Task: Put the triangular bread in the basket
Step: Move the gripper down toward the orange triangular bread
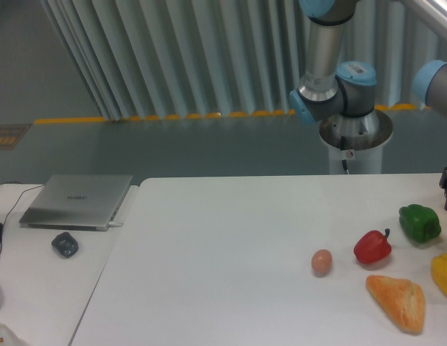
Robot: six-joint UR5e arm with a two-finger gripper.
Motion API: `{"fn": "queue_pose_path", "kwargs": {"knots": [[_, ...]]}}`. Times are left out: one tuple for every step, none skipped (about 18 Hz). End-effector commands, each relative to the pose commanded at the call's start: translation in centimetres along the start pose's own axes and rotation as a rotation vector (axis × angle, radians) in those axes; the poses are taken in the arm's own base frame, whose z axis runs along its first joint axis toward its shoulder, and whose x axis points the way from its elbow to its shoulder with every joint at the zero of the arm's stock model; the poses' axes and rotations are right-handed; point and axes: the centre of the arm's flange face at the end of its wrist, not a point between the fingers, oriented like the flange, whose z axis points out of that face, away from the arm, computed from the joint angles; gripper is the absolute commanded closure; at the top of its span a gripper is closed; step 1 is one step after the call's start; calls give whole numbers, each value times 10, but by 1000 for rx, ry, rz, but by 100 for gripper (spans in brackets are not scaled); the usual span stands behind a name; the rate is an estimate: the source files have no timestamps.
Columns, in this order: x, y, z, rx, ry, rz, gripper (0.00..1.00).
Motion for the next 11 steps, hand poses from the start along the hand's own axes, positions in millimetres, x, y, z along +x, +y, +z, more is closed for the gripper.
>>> {"fn": "queue_pose_path", "kwargs": {"knots": [[0, 0, 1, -2, 0, -2, 0], [0, 0, -1, -2, -3, 0, 0], [1, 0, -3, -2, -6, -1, 0], [1, -1, -3, -1, -6, 0, 0], [2, -2, -4, 5, -9, -8, 0], [3, -3, -5, 13, -10, -15, 0], [3, -4, -6, 29, -13, -17, 0], [4, -7, -3, 39, -9, -20, 0], [9, -9, -1, 43, -4, -35, 0], [16, -14, -6, 41, -13, -90, 0], [19, -16, -6, 42, -19, -164, 0]]}}
